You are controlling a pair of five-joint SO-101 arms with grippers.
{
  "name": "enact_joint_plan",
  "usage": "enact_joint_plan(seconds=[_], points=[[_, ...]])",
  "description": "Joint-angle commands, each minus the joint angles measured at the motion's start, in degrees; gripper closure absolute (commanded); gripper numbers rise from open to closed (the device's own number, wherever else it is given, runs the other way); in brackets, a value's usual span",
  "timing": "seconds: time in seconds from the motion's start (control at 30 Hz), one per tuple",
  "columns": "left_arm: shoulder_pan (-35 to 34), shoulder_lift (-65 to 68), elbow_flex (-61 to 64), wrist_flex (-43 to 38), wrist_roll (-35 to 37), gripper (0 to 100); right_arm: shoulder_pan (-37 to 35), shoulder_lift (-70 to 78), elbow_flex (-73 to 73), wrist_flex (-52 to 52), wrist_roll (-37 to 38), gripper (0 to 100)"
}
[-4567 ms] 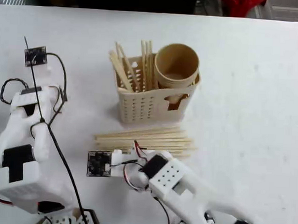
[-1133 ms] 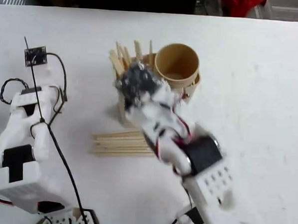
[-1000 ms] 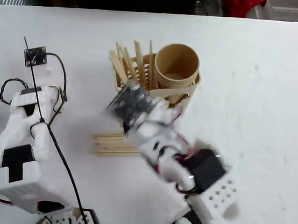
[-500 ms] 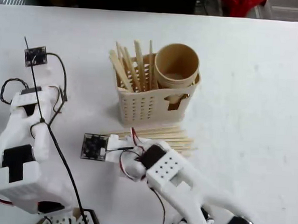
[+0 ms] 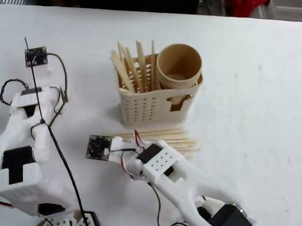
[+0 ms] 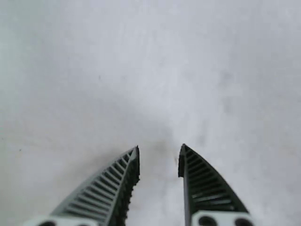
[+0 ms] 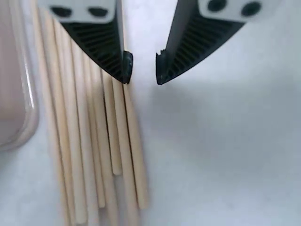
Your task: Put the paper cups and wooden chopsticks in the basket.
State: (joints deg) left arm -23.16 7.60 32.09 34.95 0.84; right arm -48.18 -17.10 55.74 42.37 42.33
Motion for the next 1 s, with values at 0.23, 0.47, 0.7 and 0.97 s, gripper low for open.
enact_joint_plan(seconds=[0.23, 0.47, 0.7, 0.97], points=[[0.84, -0.22, -1.23, -0.88, -0.70, 85, 0.31, 0.31, -0.53, -0.40, 0.70, 95.7], [0.84, -0.22, -1.23, -0.88, -0.70, 85, -0.84, 0.31, -0.44, -0.40, 0.62, 94.6], [0.84, -0.22, -1.23, -0.88, -0.70, 85, -0.84, 0.31, -0.44, -0.48, 0.26, 94.5], [0.84, -0.22, -1.23, -0.88, -0.70, 85, 2.59, 1.54, -0.53, -2.86, 0.62, 87.9]])
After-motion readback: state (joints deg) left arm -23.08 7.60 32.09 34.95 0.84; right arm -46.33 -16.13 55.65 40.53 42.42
